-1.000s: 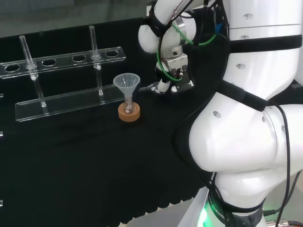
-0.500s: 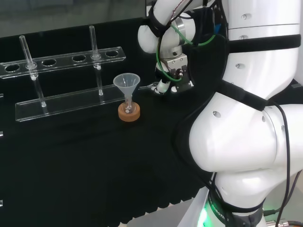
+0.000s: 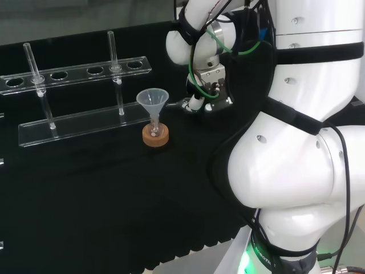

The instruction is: Pick up the weighing funnel.

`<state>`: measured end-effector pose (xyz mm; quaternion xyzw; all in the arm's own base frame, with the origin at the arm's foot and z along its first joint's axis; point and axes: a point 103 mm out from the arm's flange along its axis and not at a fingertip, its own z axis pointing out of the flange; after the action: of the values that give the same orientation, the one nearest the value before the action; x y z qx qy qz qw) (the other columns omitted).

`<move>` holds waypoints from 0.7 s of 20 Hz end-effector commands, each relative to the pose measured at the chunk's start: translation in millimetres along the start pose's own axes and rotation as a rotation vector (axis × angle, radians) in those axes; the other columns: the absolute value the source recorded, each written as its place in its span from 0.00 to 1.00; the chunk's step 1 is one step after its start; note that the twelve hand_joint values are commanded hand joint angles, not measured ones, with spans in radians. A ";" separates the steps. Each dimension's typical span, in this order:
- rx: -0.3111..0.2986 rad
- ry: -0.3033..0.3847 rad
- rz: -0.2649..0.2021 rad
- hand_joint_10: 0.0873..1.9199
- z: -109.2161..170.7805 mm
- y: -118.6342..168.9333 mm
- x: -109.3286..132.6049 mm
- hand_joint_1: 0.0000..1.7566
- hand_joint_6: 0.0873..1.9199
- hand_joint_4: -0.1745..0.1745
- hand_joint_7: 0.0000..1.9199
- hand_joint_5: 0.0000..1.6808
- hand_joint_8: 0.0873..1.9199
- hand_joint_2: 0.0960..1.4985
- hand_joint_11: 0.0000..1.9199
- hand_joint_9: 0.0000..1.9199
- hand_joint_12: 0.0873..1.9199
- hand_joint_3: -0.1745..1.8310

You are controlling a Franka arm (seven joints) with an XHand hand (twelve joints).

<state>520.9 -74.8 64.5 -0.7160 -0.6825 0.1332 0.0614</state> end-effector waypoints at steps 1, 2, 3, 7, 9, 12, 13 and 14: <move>-0.007 0.071 0.023 0.15 -12.5 -7.3 -9.3 0.63 0.29 1.00 0.32 0.76 0.31 0.42 0.44 0.53 0.53 0.38; -0.012 0.076 0.023 0.14 -14.5 -8.9 -10.4 0.64 0.29 1.00 0.32 0.77 0.31 0.42 0.45 0.53 0.53 0.38; -0.020 0.085 0.026 0.14 -16.5 -10.9 -11.7 0.64 0.29 1.00 0.32 0.77 0.31 0.42 0.45 0.53 0.53 0.38; -0.041 0.123 0.042 0.13 -21.6 -19.2 -15.8 0.64 0.28 1.00 0.32 0.77 0.32 0.42 0.46 0.54 0.52 0.38; -0.049 0.127 0.044 0.13 -24.2 -23.4 -17.1 0.64 0.27 1.00 0.33 0.78 0.32 0.42 0.46 0.54 0.51 0.38; -0.064 0.138 0.052 0.13 -28.0 -30.2 -19.5 0.64 0.26 1.00 0.35 0.78 0.31 0.41 0.47 0.55 0.50 0.38; -0.069 0.140 0.054 0.13 -29.7 -32.7 -20.3 0.64 0.26 1.00 0.36 0.79 0.31 0.41 0.47 0.55 0.50 0.38; -0.080 0.145 0.059 0.13 -32.1 -36.6 -21.5 0.64 0.26 1.00 0.36 0.79 0.31 0.41 0.47 0.56 0.50 0.38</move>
<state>500.3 -86.9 99.0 -0.7396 -0.6640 0.0714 0.0832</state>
